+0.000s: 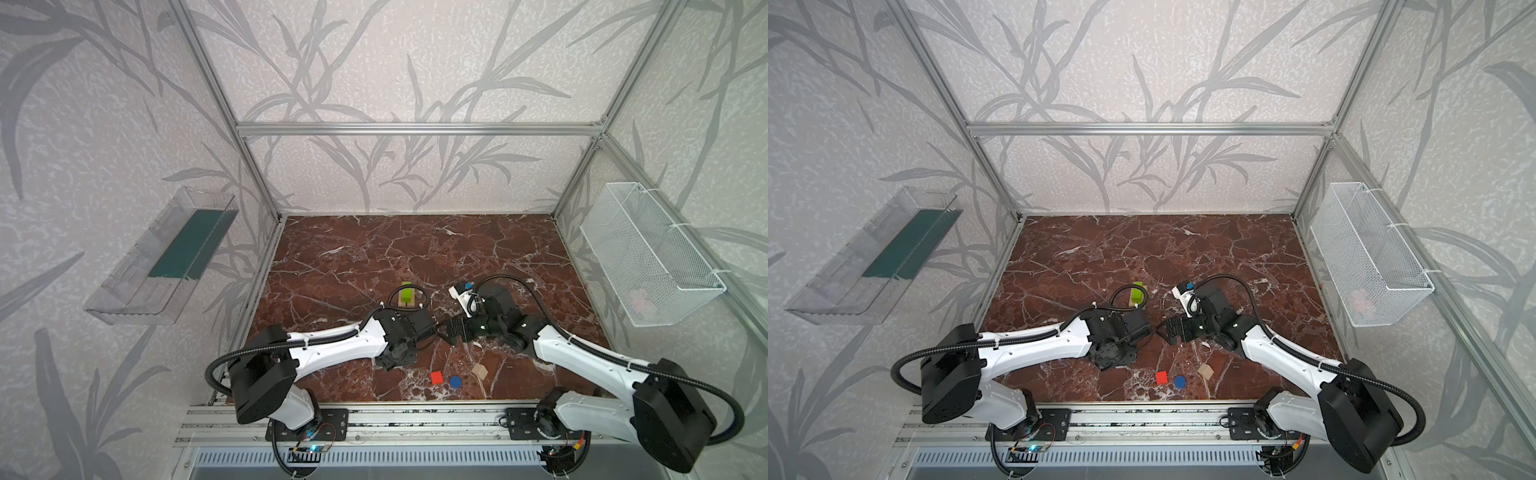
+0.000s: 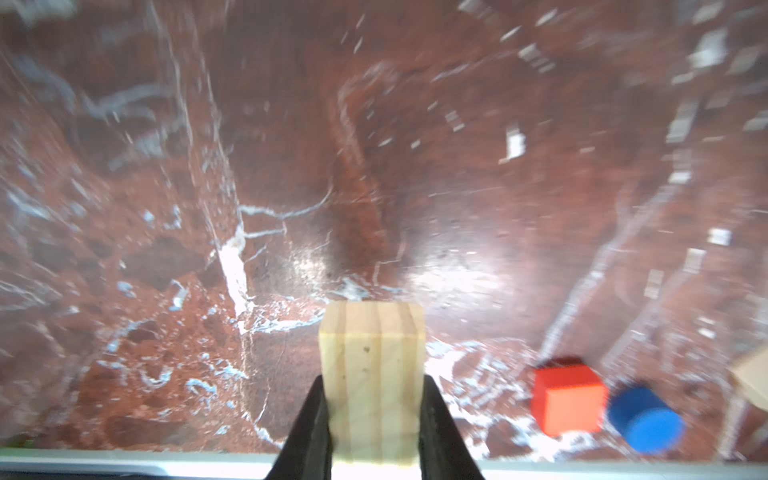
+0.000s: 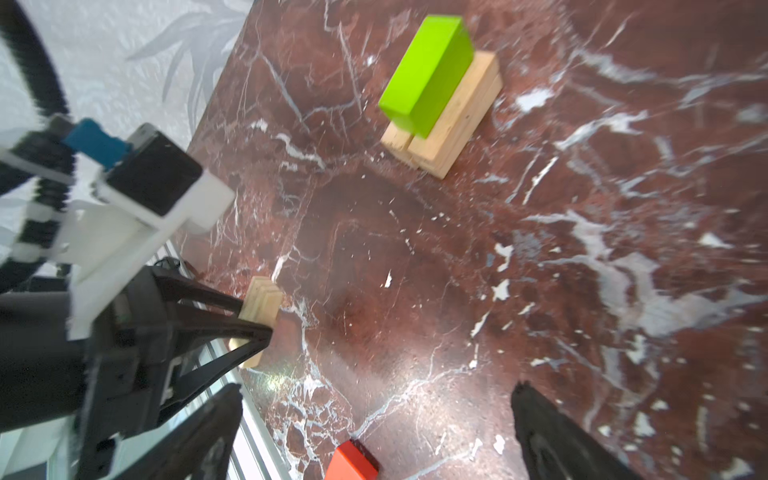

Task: Build the wood block tower
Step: 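Lift the small wooden block with the left gripper and carry it over the tower, then lower the small wooden block onto the green block with the left gripper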

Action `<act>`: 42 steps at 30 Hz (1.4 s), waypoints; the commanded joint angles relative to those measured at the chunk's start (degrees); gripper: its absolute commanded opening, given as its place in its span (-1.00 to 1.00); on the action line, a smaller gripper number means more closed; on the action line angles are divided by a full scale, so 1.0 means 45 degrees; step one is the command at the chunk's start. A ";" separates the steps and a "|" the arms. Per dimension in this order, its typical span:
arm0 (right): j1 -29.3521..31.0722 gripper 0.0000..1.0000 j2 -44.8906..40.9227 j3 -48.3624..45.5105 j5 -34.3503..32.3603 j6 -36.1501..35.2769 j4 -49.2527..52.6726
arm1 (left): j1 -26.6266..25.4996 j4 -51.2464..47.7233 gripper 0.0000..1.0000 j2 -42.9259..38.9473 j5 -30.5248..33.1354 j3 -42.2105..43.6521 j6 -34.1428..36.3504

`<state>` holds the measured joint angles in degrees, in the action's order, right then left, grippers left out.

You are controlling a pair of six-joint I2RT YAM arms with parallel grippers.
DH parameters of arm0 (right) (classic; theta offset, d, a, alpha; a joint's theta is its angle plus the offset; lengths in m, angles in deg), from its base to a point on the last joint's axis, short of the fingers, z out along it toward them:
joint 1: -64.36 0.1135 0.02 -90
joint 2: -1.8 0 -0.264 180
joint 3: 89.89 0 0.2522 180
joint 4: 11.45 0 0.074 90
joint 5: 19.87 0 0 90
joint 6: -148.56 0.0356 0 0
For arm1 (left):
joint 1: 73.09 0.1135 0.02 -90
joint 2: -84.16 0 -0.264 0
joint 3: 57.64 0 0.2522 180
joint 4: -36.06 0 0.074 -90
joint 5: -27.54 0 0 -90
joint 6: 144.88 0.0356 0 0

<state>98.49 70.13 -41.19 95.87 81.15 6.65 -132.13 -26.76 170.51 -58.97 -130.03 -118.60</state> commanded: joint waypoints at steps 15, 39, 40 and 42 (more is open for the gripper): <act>-0.1823 1.00 -0.0090 0.0885 0.0859 0.0030 0.1330 | 0.3258 -0.1699 -0.66 0.1200 -0.0110 -0.4532 0.5872; -0.2638 1.00 0.0264 0.1120 0.1194 0.0840 0.0805 | 0.4789 -0.4020 -0.66 0.7211 -0.0612 -1.0688 0.6679; -0.2643 1.00 0.0278 0.1098 0.1196 0.0840 0.0823 | 0.4824 -0.3983 -0.66 0.7289 -0.0662 -1.0712 0.6656; -0.2680 1.00 0.0282 0.1095 0.1214 0.0874 0.0818 | 0.4869 -0.3901 -0.66 0.7393 -0.0819 -1.0706 0.6644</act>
<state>86.78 71.05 -37.73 100.31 84.74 10.50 -110.65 -42.25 202.97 -61.94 -176.69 -87.96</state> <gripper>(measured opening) 0.998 0.251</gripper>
